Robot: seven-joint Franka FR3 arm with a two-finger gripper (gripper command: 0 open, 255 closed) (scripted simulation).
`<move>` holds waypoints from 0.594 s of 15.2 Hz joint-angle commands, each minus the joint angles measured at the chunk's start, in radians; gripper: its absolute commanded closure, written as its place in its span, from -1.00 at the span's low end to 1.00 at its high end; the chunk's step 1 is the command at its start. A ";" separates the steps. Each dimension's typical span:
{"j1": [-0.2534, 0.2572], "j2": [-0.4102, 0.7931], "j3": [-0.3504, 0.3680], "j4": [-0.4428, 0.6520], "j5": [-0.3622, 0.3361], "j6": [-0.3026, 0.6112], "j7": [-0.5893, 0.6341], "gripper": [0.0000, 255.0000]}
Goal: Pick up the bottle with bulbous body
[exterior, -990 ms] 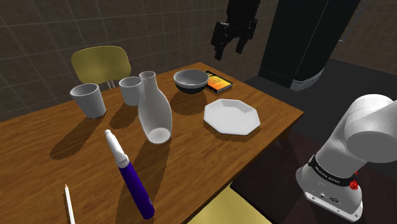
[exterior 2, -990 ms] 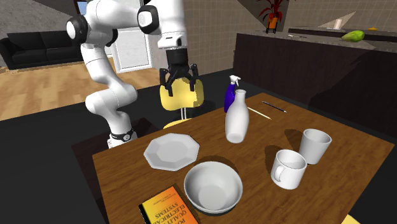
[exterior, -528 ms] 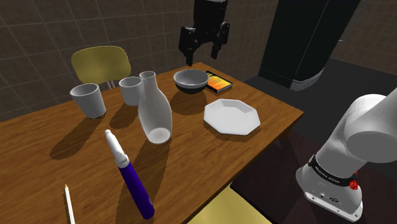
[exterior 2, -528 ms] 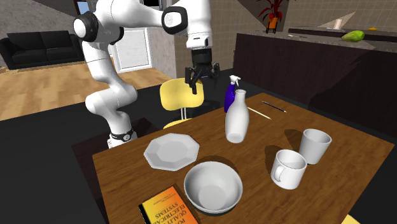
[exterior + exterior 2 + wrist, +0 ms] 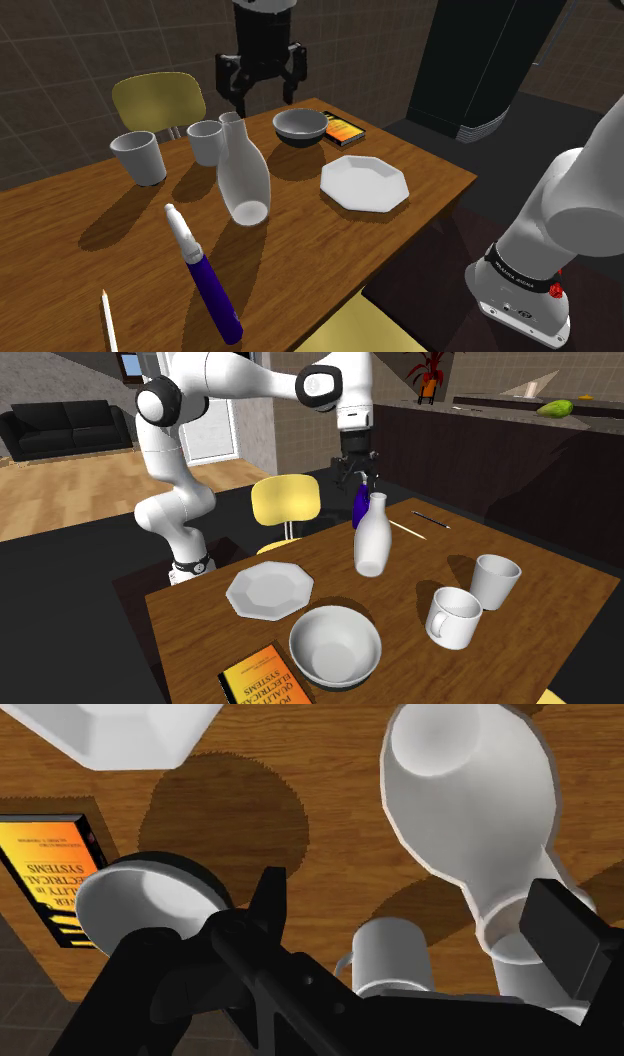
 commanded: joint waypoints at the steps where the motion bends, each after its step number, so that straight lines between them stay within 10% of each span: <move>1: 0.026 0.100 0.033 0.101 -0.062 -0.028 0.069 -1.00; 9: 0.067 0.198 0.046 0.138 -0.128 0.004 0.139 -1.00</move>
